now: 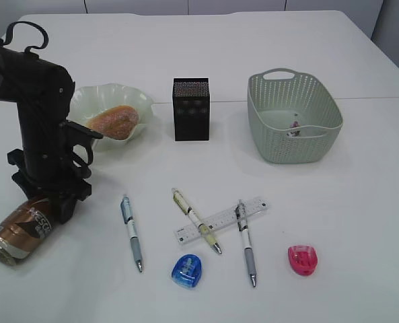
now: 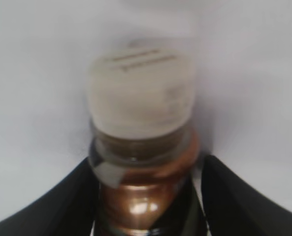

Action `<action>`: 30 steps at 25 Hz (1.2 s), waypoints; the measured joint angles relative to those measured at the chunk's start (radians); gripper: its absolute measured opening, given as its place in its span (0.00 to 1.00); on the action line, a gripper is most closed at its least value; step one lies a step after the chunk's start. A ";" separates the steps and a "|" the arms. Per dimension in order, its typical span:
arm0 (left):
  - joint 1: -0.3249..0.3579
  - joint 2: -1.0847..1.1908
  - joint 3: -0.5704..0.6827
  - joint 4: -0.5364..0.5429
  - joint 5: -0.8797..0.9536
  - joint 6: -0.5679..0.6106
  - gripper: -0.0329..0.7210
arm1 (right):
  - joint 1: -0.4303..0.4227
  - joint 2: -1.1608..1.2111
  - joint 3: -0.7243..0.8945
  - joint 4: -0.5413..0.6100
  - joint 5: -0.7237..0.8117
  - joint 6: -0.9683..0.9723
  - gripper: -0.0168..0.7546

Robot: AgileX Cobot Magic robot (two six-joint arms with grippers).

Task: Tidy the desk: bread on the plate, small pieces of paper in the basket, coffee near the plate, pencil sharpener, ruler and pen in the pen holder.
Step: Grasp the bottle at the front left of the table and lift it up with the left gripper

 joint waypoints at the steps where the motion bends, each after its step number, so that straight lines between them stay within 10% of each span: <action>1: 0.000 0.000 0.000 0.000 0.000 0.000 0.66 | 0.000 0.000 0.000 0.000 0.000 0.000 0.69; 10: 0.000 0.000 -0.002 0.002 -0.005 0.000 0.37 | 0.000 0.000 0.000 0.000 0.000 0.000 0.69; 30: 0.055 -0.350 -0.002 -0.266 -0.093 0.008 0.36 | 0.000 0.000 0.000 0.000 0.016 0.000 0.69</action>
